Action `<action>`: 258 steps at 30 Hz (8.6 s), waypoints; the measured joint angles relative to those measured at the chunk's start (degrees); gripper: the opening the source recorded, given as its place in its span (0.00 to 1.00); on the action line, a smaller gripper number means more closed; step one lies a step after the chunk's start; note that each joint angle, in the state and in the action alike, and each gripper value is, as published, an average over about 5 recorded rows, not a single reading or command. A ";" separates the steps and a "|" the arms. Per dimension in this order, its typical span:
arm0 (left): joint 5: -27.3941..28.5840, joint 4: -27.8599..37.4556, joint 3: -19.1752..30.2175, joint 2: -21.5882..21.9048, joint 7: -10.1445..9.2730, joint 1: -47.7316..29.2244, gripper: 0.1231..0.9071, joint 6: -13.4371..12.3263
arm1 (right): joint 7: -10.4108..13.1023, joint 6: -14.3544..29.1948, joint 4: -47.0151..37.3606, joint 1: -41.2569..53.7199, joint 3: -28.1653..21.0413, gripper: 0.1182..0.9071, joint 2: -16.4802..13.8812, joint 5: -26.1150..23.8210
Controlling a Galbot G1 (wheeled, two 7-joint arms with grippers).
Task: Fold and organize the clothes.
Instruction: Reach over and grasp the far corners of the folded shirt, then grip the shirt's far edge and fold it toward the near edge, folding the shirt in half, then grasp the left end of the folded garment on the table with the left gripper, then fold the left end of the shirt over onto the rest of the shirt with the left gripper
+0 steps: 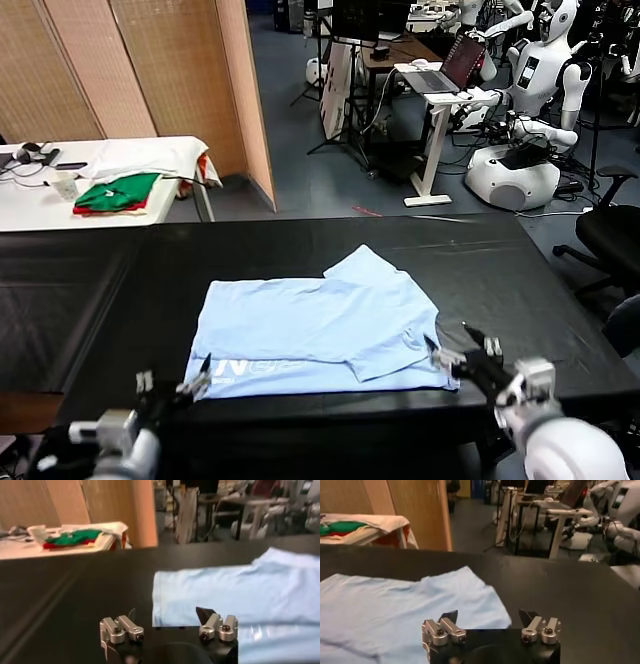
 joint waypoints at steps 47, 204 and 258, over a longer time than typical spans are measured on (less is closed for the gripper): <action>-14.00 36.79 16.38 8.15 6.37 -38.11 0.92 8.39 | -6.61 0.47 -45.13 37.52 -23.10 0.81 8.31 -3.29; 3.90 14.57 -0.56 -0.14 8.12 -8.34 0.87 -4.98 | -1.68 8.33 -7.81 -1.63 3.50 1.00 14.02 -7.98; 19.71 11.62 -7.58 -9.12 13.91 1.41 0.06 -11.83 | -2.86 11.47 -0.01 -11.69 6.10 1.00 14.82 -8.56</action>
